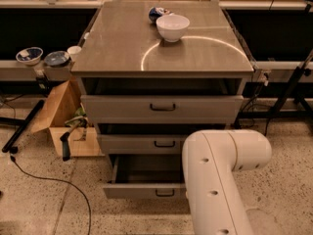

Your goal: Close bottom drawer

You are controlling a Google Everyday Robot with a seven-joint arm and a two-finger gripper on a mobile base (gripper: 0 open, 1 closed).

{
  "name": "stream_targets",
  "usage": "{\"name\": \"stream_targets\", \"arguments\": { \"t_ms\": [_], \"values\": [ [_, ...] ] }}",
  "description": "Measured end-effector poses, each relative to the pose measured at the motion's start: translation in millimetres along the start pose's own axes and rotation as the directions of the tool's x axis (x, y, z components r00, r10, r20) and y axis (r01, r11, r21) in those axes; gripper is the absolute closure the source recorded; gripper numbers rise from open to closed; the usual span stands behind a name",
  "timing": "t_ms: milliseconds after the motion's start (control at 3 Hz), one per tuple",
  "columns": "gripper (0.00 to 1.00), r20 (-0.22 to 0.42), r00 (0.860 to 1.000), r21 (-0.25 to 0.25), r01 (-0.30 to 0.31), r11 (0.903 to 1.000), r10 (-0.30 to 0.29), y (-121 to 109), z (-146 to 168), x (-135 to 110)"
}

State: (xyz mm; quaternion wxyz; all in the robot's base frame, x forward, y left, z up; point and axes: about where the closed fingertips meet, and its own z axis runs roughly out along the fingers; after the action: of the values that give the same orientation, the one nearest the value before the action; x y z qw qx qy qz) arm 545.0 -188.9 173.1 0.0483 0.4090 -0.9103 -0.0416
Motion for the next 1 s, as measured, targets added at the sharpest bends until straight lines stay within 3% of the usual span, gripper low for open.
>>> {"name": "stream_targets", "arguments": {
  "t_ms": [333, 667, 1000],
  "values": [
    [1.00, 0.019, 1.000, 0.018, -0.006, 0.9998, 0.005, -12.9, -7.1, -15.4],
    [1.00, 0.028, 1.000, 0.024, -0.007, 0.9997, 0.006, -7.7, -3.6, -12.4],
    [1.00, 0.039, 0.996, 0.034, -0.083, 0.9960, 0.082, -27.1, 10.6, -8.5]
  ]
}}
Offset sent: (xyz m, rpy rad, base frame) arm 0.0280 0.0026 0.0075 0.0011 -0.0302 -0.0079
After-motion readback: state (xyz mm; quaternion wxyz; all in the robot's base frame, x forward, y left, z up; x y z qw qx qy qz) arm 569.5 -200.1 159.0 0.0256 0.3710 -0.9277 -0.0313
